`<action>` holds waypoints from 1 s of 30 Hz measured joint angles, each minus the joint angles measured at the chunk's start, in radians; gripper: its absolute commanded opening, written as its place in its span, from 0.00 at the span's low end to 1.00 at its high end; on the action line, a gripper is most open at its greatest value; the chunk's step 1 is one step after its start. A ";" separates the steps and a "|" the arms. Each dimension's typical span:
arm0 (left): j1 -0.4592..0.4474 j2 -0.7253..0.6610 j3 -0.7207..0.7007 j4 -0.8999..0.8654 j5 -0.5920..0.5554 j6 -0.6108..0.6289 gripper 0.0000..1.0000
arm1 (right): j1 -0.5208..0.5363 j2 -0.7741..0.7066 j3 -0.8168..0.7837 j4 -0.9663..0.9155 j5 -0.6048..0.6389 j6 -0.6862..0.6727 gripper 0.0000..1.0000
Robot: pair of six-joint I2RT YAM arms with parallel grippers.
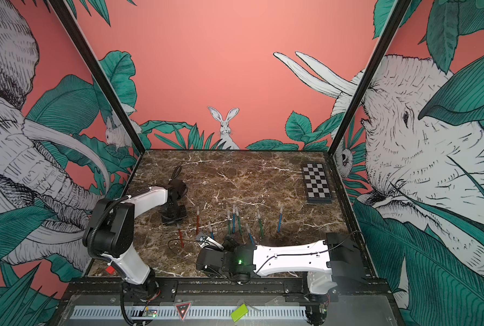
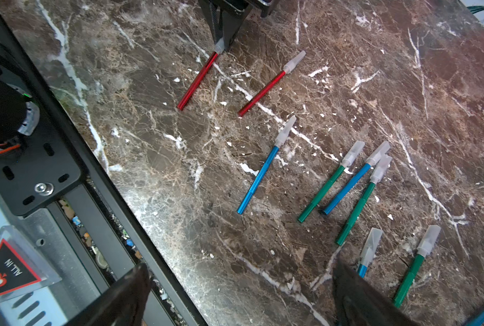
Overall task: Remove protective caps from carving knives
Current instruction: Pick up the carving knife from the center of the board.
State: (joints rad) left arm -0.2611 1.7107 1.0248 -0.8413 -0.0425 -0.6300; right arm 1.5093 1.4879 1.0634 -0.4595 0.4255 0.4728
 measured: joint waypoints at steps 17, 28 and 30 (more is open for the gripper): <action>-0.071 -0.454 -0.048 -0.078 0.137 -0.082 0.00 | -0.090 0.056 0.052 0.227 -0.331 -0.112 0.90; -0.097 -0.594 -0.134 -0.072 0.216 -0.123 0.00 | -0.241 0.095 0.003 0.439 -0.607 0.045 0.73; -0.101 -0.615 -0.139 -0.065 0.230 -0.127 0.00 | -0.262 0.120 0.000 0.471 -0.647 0.084 0.71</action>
State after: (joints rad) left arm -0.3626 1.0954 0.8856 -0.9062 0.1871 -0.7574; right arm 1.2469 1.6081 1.0637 0.0116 -0.2211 0.5571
